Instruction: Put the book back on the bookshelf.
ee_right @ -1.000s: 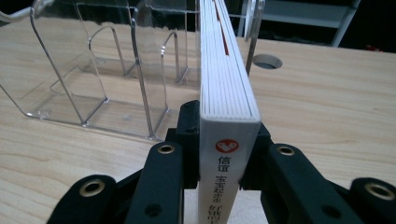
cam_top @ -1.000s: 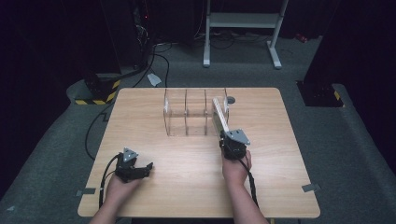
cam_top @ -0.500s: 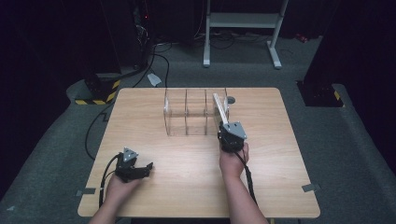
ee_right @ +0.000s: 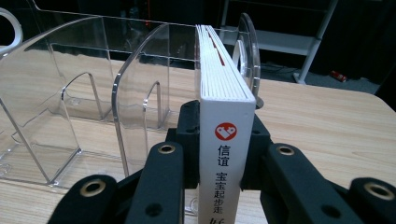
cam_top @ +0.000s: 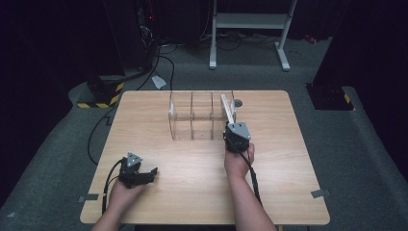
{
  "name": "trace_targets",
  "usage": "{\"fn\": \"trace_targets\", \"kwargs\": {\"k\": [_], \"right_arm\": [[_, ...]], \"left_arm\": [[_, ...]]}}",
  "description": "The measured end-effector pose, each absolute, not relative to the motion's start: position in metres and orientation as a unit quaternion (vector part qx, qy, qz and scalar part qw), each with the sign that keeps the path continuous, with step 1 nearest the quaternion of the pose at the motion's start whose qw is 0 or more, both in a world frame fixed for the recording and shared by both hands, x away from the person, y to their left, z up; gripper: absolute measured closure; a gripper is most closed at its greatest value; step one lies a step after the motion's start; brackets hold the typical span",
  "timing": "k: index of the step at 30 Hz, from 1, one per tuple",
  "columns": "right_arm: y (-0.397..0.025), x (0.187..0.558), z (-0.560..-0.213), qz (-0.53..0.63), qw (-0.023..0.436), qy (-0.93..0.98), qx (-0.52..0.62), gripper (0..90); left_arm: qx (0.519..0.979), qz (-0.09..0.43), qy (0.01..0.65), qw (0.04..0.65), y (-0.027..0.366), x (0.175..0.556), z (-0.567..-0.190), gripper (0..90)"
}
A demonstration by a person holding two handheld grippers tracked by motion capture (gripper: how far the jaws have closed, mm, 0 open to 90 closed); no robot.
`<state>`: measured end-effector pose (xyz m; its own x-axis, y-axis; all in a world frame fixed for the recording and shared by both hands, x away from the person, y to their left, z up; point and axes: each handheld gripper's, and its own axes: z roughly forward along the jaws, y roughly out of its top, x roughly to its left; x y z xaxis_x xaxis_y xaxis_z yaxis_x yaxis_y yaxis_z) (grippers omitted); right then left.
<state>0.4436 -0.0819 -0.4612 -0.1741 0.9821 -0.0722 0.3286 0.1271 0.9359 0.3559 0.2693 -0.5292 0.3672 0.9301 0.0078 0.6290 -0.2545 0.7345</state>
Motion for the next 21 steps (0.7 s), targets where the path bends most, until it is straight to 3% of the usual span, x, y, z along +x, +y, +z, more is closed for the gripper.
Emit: {"fn": "trace_targets", "kwargs": {"k": [14,21], "right_arm": [[-0.077,0.435,-0.474,0.418,0.368,0.633,0.537,70.8],[-0.083,0.432,-0.471,0.424,0.346,0.642,0.537,64.5]], "left_arm": [[0.759,0.228,0.513,0.329,0.269,0.356,-0.529,15.4],[0.759,0.228,0.513,0.329,0.269,0.356,-0.529,15.4]]}}
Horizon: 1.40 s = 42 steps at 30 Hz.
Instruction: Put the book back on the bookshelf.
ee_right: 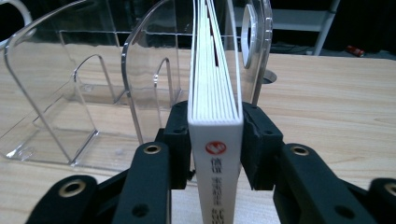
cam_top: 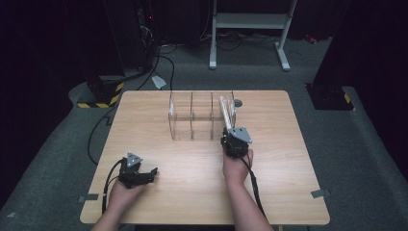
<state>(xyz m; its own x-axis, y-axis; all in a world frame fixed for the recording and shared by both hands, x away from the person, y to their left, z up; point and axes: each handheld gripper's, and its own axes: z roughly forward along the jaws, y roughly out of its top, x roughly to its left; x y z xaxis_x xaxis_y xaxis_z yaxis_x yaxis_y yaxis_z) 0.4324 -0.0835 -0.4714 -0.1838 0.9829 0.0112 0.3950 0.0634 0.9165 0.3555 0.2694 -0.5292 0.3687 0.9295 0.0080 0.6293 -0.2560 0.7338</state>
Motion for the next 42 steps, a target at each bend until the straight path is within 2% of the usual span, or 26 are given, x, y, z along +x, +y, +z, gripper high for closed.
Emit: {"fn": "trace_targets", "kwargs": {"k": [8,19,33,40,42], "right_arm": [[-0.096,0.416,-0.474,0.428,0.318,0.663,0.525,61.1],[-0.107,0.41,-0.484,0.44,0.287,0.669,0.526,70.1],[-0.112,0.41,-0.482,0.452,0.259,0.66,0.541,71.5],[-0.113,0.41,-0.479,0.456,0.255,0.661,0.538,70.6],[-0.115,0.409,-0.476,0.461,0.257,0.661,0.533,65.2]], "left_arm": [[0.759,0.228,0.513,0.329,0.269,0.356,-0.529,15.3],[0.759,0.228,0.514,0.329,0.269,0.356,-0.529,15.3],[0.758,0.228,0.514,0.33,0.27,0.354,-0.529,15.9],[0.758,0.228,0.513,0.331,0.27,0.354,-0.529,15.9],[0.758,0.227,0.514,0.33,0.27,0.353,-0.529,15.9]]}}
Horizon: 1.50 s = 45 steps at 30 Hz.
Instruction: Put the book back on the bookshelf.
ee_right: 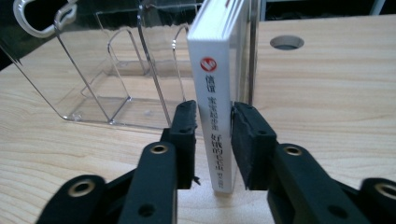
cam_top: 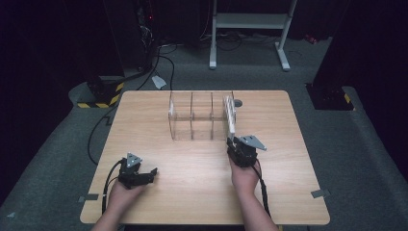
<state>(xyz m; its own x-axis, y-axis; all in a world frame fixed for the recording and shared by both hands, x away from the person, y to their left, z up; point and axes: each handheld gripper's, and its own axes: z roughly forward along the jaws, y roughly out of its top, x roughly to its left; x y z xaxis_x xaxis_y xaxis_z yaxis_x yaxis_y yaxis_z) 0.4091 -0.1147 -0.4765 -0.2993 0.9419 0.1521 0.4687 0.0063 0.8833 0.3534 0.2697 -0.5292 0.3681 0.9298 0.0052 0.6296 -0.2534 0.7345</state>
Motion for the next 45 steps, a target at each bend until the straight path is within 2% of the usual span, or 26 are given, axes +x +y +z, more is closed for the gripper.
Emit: {"fn": "trace_targets", "kwargs": {"k": [2,4,10,15,45], "right_arm": [[-0.117,0.41,-0.474,0.466,0.259,0.665,0.523,57.5],[-0.118,0.411,-0.471,0.464,0.261,0.67,0.517,57.3],[-0.119,0.414,-0.472,0.461,0.264,0.678,0.507,60.6],[-0.117,0.415,-0.472,0.458,0.272,0.68,0.504,69.8],[-0.102,0.426,-0.471,0.439,0.297,0.646,0.549,71.8]], "left_arm": [[0.759,0.227,0.514,0.33,0.27,0.353,-0.529,16.0],[0.759,0.227,0.513,0.33,0.27,0.353,-0.529,16.0],[0.759,0.227,0.513,0.33,0.27,0.353,-0.529,16.0],[0.759,0.227,0.512,0.331,0.27,0.353,-0.529,15.9],[0.759,0.227,0.513,0.331,0.27,0.353,-0.529,16.0]]}}
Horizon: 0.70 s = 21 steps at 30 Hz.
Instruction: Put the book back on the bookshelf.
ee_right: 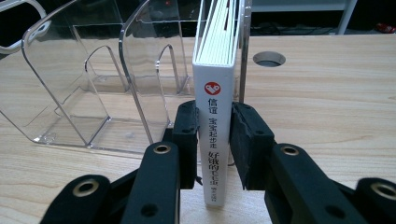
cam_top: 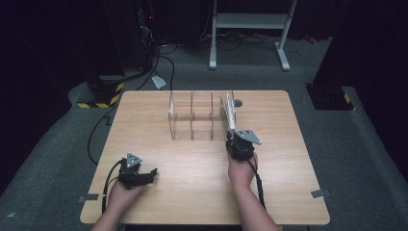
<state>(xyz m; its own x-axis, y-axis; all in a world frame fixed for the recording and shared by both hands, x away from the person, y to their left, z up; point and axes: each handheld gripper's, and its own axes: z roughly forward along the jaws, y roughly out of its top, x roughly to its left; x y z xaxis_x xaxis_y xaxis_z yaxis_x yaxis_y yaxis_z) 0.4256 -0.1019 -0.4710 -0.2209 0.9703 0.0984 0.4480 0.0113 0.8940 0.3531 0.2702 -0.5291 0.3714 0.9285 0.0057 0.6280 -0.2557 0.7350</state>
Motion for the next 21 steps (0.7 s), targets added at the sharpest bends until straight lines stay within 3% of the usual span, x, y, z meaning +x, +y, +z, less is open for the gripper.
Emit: {"fn": "trace_targets", "kwargs": {"k": [13,18,21], "right_arm": [[-0.101,0.429,-0.47,0.438,0.298,0.646,0.549,70.9],[-0.103,0.426,-0.465,0.446,0.296,0.647,0.543,61.5],[-0.105,0.421,-0.46,0.454,0.293,0.649,0.535,50.8]], "left_arm": [[0.759,0.227,0.512,0.331,0.27,0.353,-0.529,16.0],[0.759,0.228,0.512,0.33,0.27,0.353,-0.529,16.0],[0.759,0.228,0.512,0.33,0.27,0.353,-0.529,16.0]]}}
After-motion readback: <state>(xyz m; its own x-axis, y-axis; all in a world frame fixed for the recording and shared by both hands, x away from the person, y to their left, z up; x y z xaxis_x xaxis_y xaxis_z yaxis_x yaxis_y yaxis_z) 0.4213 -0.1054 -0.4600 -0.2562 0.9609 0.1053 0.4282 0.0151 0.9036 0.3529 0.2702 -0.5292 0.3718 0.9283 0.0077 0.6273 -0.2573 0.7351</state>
